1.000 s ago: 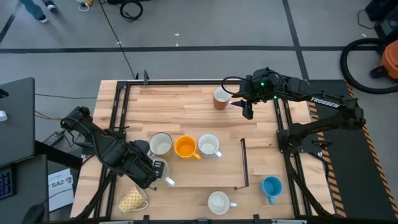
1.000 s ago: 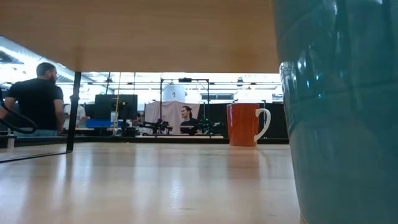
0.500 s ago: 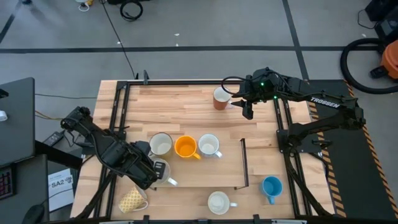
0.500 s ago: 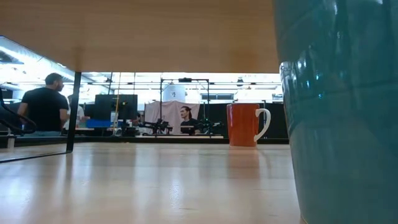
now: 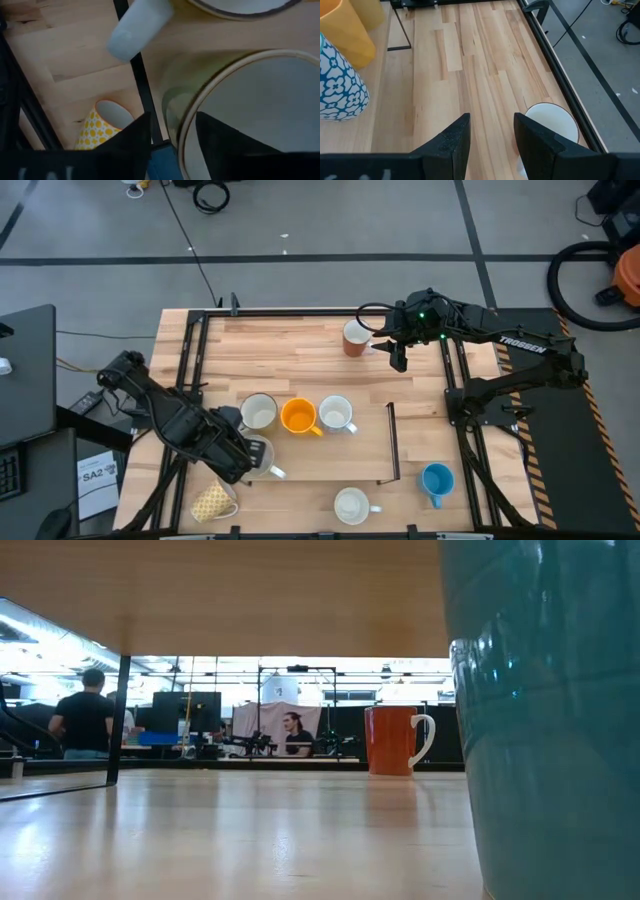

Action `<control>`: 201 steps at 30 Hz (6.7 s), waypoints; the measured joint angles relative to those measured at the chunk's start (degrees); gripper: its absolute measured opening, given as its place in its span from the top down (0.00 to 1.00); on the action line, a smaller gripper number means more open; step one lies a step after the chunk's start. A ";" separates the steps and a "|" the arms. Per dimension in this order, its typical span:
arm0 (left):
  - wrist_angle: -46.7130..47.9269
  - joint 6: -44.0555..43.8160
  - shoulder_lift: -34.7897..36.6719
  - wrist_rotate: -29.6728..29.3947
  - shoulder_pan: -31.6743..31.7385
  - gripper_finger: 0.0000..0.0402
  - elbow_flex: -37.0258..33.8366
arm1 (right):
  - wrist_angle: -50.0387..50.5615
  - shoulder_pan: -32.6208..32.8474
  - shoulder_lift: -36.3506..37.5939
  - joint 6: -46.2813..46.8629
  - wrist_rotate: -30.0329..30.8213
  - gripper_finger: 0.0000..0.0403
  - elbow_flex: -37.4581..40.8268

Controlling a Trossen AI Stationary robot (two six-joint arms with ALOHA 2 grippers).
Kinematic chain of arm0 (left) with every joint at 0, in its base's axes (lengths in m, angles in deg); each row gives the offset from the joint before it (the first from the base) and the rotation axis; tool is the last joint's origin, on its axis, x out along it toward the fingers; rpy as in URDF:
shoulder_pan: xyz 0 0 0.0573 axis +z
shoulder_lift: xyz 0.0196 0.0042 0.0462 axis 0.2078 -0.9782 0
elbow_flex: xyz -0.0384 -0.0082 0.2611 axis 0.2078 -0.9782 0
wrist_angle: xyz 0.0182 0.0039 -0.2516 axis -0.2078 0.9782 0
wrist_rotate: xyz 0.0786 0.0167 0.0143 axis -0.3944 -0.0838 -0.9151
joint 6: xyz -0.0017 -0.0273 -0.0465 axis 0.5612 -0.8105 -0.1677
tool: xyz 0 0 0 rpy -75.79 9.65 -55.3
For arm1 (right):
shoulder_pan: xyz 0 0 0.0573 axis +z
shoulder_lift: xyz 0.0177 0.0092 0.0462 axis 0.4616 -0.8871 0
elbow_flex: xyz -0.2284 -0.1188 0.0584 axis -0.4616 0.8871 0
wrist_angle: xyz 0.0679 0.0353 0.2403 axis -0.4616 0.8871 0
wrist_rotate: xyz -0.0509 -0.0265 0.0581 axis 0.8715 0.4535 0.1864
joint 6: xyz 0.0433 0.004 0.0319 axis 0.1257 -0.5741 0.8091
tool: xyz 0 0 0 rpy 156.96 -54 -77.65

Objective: Place coffee mugs
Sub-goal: Put the green mug on the shelf, then put the red mug on the shelf

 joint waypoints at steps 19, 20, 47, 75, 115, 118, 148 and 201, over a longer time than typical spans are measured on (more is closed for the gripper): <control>0.67 19.37 12.41 -14.26 -0.69 0.58 1.65 | -0.28 -0.27 0.00 0.24 10.07 0.61 0.00; 0.92 22.51 13.44 -17.16 -0.50 0.58 1.65 | -0.71 -0.54 -0.10 0.38 10.91 0.61 0.00; -13.39 77.38 43.15 -30.00 22.67 0.58 -25.24 | -9.99 -18.84 -21.04 7.71 6.96 0.61 0.02; -30.44 84.72 44.09 -25.40 22.63 0.59 -40.57 | -10.79 -19.08 -30.88 8.11 6.56 0.61 0.02; -34.15 94.49 44.06 -25.44 22.61 0.59 -40.57 | 0.64 -19.16 -28.69 6.65 10.96 0.93 -9.17; -34.07 94.48 44.06 -25.44 22.61 0.59 -40.57 | 5.40 -19.13 -28.72 6.05 11.11 0.93 -13.56; -33.96 93.85 44.05 -25.41 22.60 0.59 -40.57 | 41.10 -0.21 -28.63 18.40 11.28 0.93 -53.40; -33.98 93.85 44.04 -25.44 22.59 0.59 -40.55 | 24.33 44.82 -46.81 51.38 15.66 0.93 -58.89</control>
